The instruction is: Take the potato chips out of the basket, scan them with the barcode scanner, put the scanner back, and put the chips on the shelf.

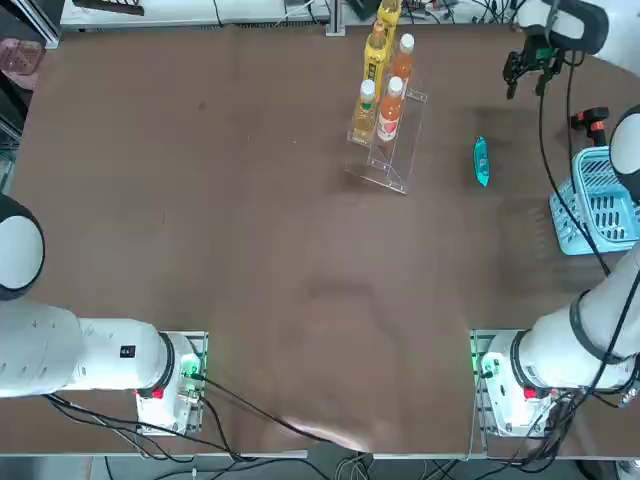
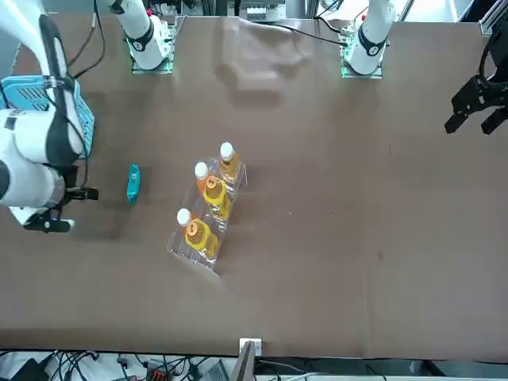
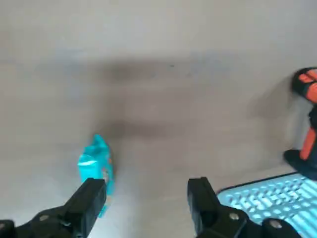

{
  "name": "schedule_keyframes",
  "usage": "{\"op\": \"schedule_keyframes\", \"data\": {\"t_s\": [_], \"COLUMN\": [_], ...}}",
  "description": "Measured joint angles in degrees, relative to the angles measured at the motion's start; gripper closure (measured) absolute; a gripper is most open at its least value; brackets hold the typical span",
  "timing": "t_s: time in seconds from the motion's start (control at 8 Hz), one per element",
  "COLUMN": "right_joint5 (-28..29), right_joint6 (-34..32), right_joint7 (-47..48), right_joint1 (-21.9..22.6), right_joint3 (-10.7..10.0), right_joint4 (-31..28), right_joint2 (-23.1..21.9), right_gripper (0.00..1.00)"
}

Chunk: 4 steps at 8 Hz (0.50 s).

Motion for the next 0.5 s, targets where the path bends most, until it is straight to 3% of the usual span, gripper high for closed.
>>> {"op": "schedule_keyframes", "data": {"t_s": [0.5], "right_joint5": [-3.8], "right_joint6": [14.2], "right_joint7": [14.7], "right_joint1": [6.4], "right_joint3": [-0.1], "right_joint4": [-11.8], "right_joint2": [0.0], "right_gripper": [0.00]}}
